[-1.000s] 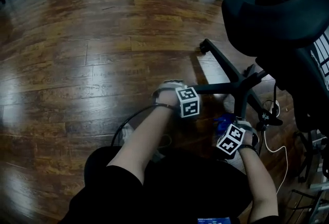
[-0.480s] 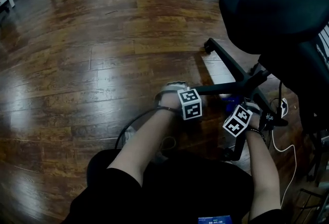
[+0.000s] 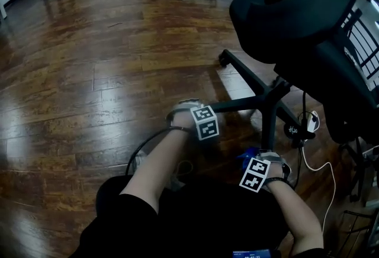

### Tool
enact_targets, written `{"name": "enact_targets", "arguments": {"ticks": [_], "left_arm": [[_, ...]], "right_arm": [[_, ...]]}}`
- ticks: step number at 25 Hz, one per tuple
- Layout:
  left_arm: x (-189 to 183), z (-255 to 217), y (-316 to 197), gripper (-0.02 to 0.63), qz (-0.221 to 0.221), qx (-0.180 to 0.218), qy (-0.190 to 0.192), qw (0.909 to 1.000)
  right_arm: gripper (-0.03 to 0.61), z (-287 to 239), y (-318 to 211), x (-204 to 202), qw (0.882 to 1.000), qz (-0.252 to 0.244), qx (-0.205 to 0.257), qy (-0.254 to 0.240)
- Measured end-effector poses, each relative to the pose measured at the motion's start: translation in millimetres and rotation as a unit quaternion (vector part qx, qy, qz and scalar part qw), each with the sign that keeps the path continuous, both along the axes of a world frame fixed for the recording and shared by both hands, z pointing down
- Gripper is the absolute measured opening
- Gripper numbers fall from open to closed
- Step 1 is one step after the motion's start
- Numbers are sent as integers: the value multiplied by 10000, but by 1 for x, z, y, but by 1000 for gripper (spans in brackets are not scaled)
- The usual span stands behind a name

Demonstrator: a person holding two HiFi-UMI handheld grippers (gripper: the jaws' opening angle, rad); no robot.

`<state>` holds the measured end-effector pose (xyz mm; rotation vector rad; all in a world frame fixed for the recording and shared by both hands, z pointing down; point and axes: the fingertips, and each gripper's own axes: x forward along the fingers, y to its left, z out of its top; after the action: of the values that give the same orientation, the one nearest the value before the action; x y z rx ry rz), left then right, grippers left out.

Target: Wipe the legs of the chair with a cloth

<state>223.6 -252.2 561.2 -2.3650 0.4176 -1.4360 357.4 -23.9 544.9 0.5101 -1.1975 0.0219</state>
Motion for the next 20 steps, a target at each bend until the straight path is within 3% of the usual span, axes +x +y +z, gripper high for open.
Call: {"name": "enact_targets", "arguments": {"ticks": [6,12,17,20], "left_arm": [[1,-2,-1,58,-12,29,-1,10000],[3,-4,0,58,39,49,32,10000],[-1,-2,-1,58,112,1,46,9999],[-1,-3,5,58,364,-167,169,9991]], "right_arm": [[87,-28,-99,28,9943,217,1044,-88],[87,-63,-183,50,9785,519,1983,-243],[86,-54,-157,35,9799,271,1949,-327],[86,-38,-104,18,9899,118,1358,-394]]}}
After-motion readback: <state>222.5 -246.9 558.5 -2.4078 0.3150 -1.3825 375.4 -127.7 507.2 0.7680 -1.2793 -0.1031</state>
